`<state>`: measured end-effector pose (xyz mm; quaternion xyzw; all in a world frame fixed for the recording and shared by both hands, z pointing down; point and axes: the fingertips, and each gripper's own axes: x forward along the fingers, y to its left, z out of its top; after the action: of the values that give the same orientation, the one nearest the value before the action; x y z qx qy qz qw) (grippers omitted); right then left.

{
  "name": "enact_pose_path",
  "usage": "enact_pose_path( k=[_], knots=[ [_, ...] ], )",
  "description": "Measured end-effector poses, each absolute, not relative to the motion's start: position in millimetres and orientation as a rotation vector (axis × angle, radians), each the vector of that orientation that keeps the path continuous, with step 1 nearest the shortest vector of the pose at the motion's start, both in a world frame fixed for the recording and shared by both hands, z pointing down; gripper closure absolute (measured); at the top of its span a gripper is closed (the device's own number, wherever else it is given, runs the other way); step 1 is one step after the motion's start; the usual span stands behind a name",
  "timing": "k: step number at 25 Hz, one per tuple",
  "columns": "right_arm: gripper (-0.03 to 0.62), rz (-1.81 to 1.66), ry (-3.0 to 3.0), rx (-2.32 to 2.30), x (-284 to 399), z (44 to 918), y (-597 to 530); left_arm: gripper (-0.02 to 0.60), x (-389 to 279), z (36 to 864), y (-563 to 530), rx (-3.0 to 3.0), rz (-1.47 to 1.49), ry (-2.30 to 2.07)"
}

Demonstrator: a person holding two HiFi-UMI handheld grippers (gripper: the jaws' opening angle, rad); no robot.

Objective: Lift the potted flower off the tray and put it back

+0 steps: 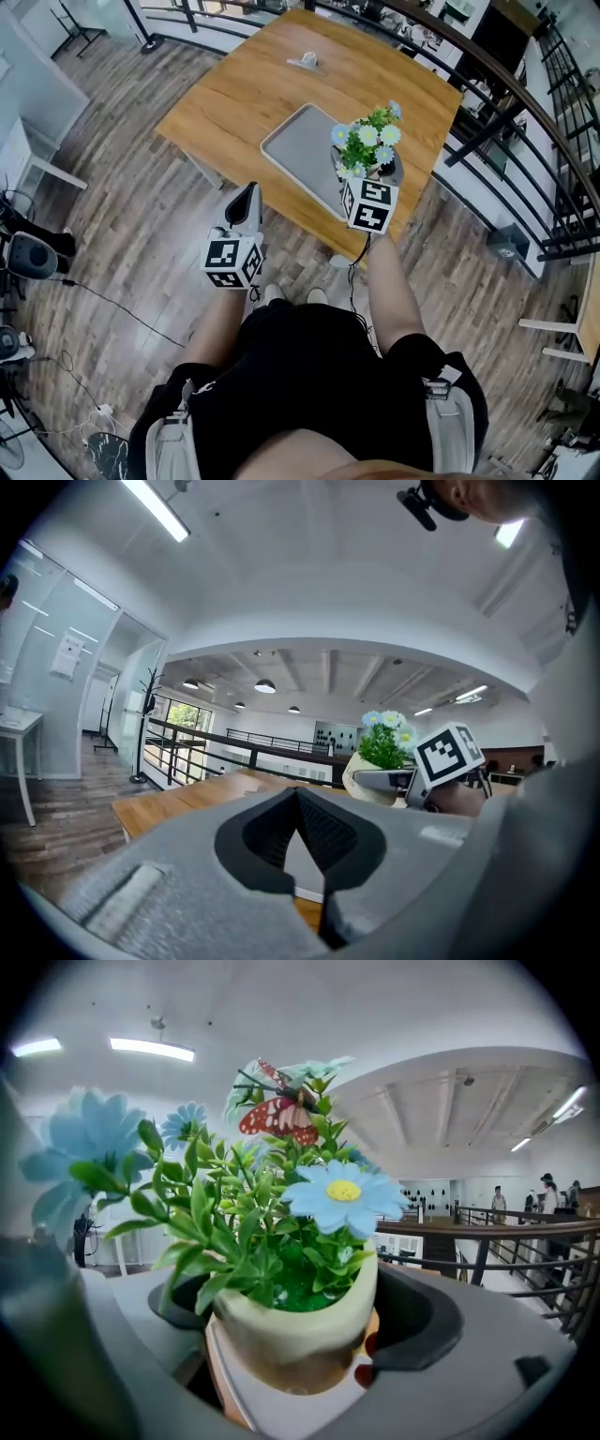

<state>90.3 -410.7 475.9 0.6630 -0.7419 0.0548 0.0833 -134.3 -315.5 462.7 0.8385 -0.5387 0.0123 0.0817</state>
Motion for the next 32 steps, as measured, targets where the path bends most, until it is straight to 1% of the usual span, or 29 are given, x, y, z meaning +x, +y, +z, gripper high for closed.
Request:
enact_pose_path(
  k=[5,11,21,32],
  knots=[
    [0.077,0.12,-2.228,2.029,102,428,-395,0.569,-117,456,-322,2.544,0.018,-1.559],
    [0.077,0.088,-2.227,2.083,116,398,-367,0.569,-96,449,-323,2.588,0.007,-1.506],
    [0.079,0.062,-2.213,2.13,131,394,-338,0.569,-63,441,-325,2.657,0.006,-1.421],
    [0.079,-0.01,-2.218,2.182,136,386,-334,0.569,-60,442,-326,2.659,0.015,-1.42]
  ],
)
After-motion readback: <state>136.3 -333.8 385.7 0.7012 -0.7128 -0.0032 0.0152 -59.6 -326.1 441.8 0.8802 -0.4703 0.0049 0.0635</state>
